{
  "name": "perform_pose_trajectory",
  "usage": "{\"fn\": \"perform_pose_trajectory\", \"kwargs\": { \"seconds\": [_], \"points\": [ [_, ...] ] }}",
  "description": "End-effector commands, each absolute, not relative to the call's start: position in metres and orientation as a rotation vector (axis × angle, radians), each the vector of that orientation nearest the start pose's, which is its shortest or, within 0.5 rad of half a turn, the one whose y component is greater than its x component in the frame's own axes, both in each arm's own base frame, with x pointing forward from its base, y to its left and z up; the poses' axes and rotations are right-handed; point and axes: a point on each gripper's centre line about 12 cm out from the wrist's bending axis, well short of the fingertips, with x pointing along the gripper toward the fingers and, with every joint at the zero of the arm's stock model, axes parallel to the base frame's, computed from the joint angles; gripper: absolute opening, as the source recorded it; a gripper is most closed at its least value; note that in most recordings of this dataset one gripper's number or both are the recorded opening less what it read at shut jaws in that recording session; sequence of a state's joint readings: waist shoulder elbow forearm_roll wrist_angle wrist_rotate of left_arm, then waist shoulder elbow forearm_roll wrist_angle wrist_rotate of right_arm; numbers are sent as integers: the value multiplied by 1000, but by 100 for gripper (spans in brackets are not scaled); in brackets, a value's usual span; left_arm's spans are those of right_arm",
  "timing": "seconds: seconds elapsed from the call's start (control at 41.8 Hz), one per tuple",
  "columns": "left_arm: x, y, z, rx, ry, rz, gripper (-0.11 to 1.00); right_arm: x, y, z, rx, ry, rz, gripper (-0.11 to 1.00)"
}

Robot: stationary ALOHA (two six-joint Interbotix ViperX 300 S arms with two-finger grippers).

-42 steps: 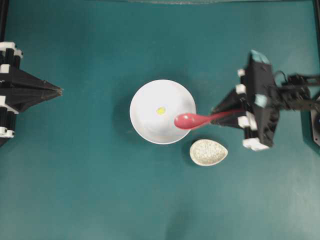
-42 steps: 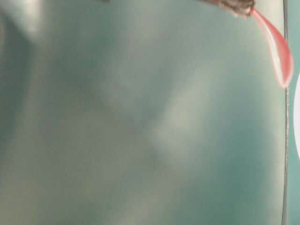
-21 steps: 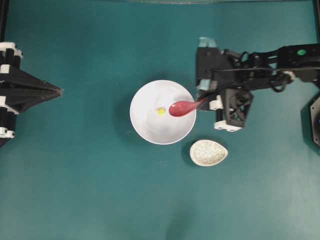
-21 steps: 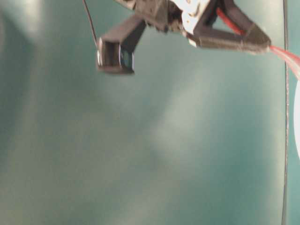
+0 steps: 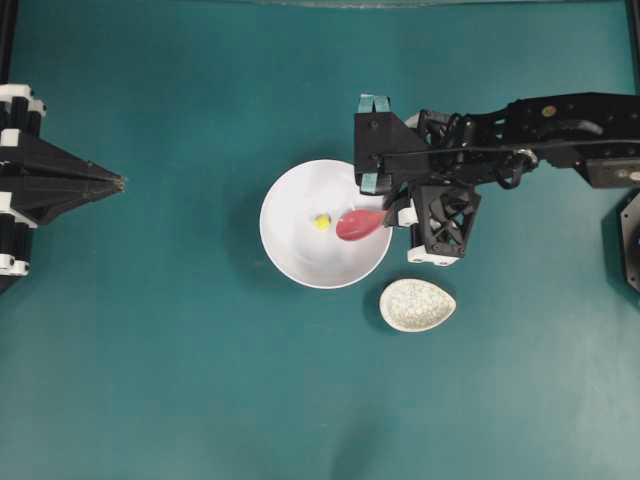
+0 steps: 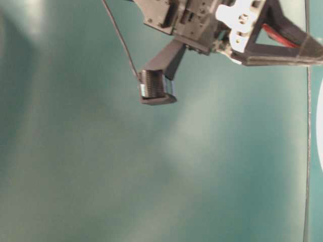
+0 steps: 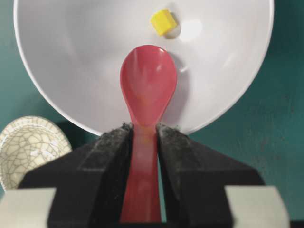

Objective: Scoop the yellow hexagonal prism block from the bowl with a spoon using the right arm.
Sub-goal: 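Lower the spoon into the bowl and push it under the yellow block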

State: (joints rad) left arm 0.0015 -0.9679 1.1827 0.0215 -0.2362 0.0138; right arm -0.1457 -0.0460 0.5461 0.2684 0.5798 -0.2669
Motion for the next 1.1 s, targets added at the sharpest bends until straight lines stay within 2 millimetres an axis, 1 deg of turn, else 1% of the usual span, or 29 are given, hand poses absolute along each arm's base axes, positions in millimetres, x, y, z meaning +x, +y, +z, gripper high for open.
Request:
{"fn": "perform_pose_trajectory", "kwargs": {
  "seconds": [0.0, 0.335, 0.623, 0.814, 1.078],
  "points": [
    [200, 0, 288, 36, -29, -3, 1, 371, -38, 194, 109, 1008, 17, 23],
    [200, 0, 289, 38, -31, -2, 1, 379, -41, 187, 109, 977, -3, 23],
    [200, 0, 289, 38, -31, -2, 1, 395, -43, 184, 101, 935, -14, 23],
    [200, 0, 288, 38, -29, -4, 1, 405, -41, 187, 95, 909, -11, 23],
    [200, 0, 289, 36, -31, -2, 1, 412, -38, 192, 87, 850, -16, 23]
  ]
}}
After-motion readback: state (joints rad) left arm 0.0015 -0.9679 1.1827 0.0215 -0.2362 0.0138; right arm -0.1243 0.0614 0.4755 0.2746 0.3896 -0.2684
